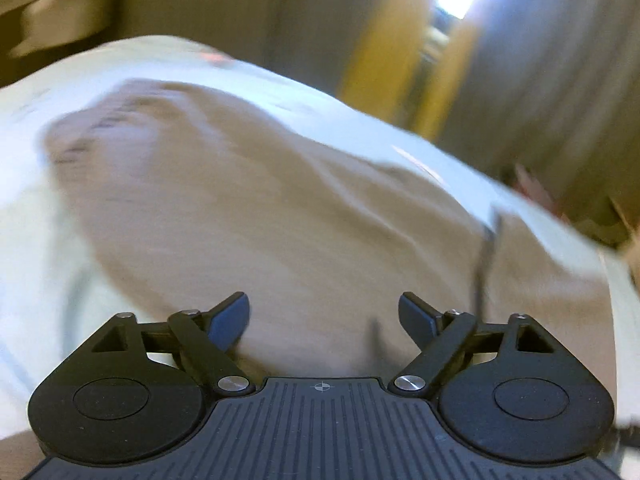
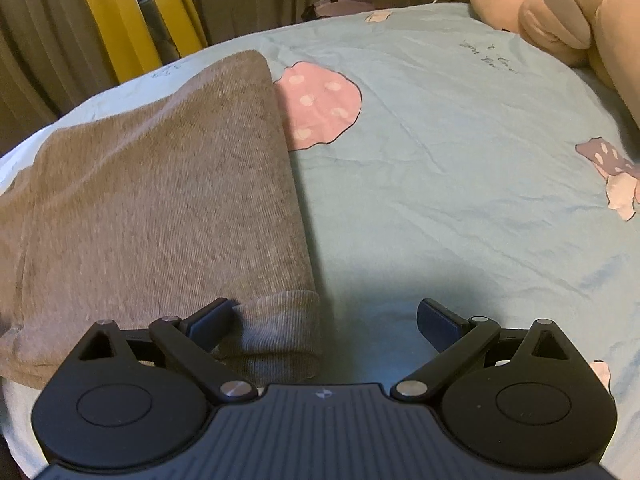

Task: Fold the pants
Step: 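Move the left tool to the elastic waistband of the grey sweatpants, then close the left tool on the elastic waistband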

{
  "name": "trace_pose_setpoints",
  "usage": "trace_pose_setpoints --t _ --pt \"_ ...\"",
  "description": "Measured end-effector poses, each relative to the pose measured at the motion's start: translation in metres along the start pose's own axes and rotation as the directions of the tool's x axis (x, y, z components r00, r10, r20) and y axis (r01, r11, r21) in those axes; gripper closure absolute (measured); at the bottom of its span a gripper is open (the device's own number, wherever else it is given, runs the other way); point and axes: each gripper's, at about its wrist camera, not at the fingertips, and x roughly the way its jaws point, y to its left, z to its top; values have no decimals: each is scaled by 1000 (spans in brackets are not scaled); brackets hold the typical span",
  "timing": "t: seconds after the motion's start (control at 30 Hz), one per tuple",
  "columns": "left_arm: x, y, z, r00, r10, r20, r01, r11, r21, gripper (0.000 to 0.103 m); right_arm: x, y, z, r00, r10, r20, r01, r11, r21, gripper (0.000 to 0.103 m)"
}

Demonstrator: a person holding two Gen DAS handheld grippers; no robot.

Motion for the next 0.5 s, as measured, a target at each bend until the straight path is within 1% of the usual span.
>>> trace_pose_setpoints --t 0.07,0.13,0.2,0.23,0.27,0.3,0.33,0.37,0.43,0.5 --pt "-9 29 9 999 20 27 -17 995 -98 12 -1 0 0 1000 5 10 -5 1000 0 4" --pt "-15 63 17 999 22 44 -13 982 -190 12 -1 0 0 1000 10 14 -10 1000 2 4" --pt "-17 89 23 998 34 61 -18 966 -260 12 0 0 0 1000 13 11 -13 1000 3 4" --pt "-17 105 25 996 55 69 -32 954 -298 12 0 0 1 1000 17 10 -17 1000 3 4" --pt "-18 117 27 995 61 75 -34 946 -321 12 0 0 1 1000 21 10 -21 1000 3 4" --pt "-17 129 27 995 54 81 -22 938 -345 12 0 1 1 1000 29 10 -29 1000 1 4" --pt "-14 142 28 996 28 89 9 922 -386 12 1 1 1 999 37 12 -37 999 0 4" --pt "-10 154 27 996 -6 91 45 901 -432 12 1 2 1 999 44 13 -44 999 -2 4" --pt "0 173 27 993 -70 96 110 847 -520 12 1 4 1 999 52 11 -52 999 -11 4" --pt "9 183 25 991 -88 100 130 807 -576 13 3 5 1 999 53 2 -53 998 -16 4"
